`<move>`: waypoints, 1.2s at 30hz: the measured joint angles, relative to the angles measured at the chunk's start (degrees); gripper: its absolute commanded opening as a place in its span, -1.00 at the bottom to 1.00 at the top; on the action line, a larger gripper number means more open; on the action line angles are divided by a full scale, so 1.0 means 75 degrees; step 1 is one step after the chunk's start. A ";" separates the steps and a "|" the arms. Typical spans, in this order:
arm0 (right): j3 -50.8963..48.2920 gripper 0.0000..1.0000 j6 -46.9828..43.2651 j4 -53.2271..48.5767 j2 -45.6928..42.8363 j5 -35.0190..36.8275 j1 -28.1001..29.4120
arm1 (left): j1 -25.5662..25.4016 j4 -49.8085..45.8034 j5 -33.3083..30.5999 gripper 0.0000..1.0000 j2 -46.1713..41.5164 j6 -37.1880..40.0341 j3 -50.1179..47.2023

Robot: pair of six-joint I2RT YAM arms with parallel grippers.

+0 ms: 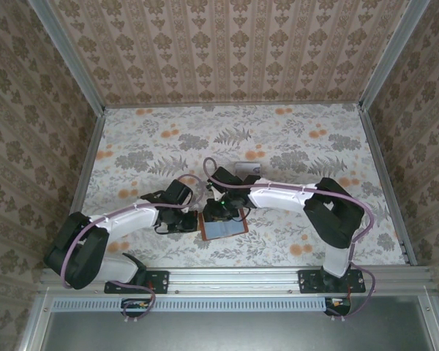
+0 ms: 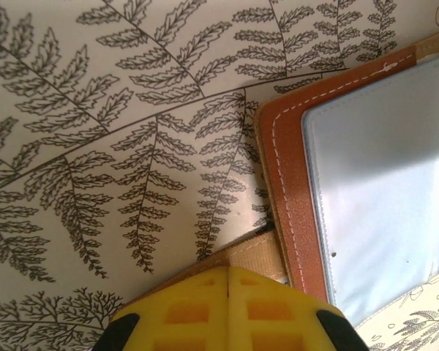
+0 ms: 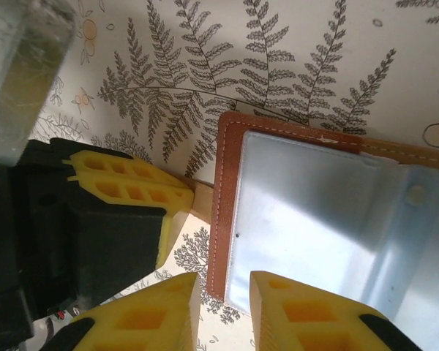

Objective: Take the credit cards out of the card holder

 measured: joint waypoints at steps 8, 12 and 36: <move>0.0003 -0.40 0.0140 0.0125 0.0402 -0.0006 0.0175 | 0.0003 0.0006 0.0020 -0.96 0.0000 -0.0026 -0.0006; 0.0003 -0.40 0.0146 0.0163 0.0487 -0.0009 0.0184 | 0.0003 0.0006 0.0020 -0.96 0.0000 -0.0035 -0.0006; 0.0318 -0.26 -0.0117 -0.0903 0.0501 0.0828 0.0189 | 0.0000 0.0035 0.0023 -0.96 0.0000 -0.0052 -0.0006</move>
